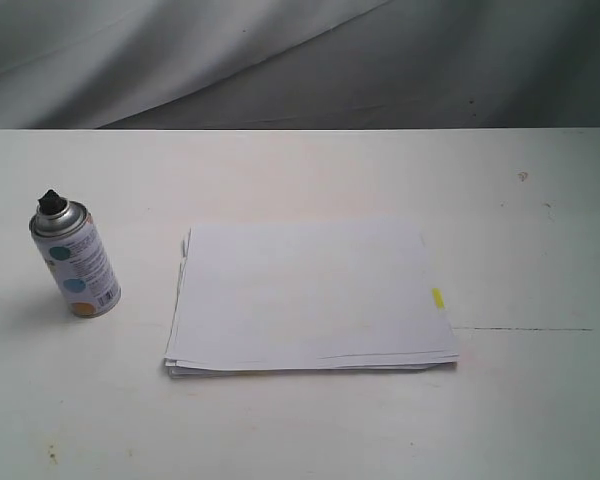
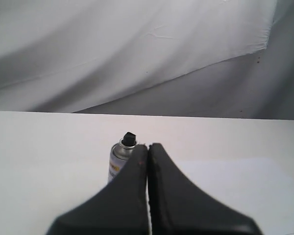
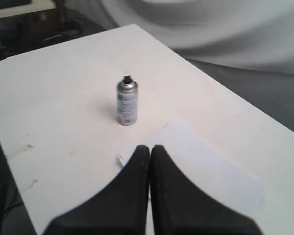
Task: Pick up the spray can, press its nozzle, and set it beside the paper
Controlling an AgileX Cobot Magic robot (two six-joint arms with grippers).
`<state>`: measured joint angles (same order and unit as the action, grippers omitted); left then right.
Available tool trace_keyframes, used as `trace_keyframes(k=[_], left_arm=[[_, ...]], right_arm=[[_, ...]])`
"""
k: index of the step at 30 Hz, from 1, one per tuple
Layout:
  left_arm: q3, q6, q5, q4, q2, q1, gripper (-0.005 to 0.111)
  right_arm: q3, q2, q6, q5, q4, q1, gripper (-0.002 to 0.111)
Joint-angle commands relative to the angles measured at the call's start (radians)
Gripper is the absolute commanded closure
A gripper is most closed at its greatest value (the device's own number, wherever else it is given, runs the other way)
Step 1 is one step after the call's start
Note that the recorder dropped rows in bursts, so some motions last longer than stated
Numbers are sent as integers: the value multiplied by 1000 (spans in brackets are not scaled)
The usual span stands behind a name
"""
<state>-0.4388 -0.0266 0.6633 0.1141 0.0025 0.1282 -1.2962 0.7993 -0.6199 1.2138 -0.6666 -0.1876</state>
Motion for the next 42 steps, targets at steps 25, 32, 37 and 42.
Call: trace_keyframes(k=[25,32,37,42], left_arm=[[330,-108,-487,349,-2,0,107],[374,-101,-520,349,-2,0,107],[418,-100,-528,284,-2,0,107],[439,-102,-551,284,-2,0,107]], right_arm=[[1056,-655,-115,-1026,-262,0,108],[1119,-655,-115,-1068,-260,0,108],[1149,-655,-115,-1071,-260,0,108],[1209,-655,-115,-1108,-260,0,108]])
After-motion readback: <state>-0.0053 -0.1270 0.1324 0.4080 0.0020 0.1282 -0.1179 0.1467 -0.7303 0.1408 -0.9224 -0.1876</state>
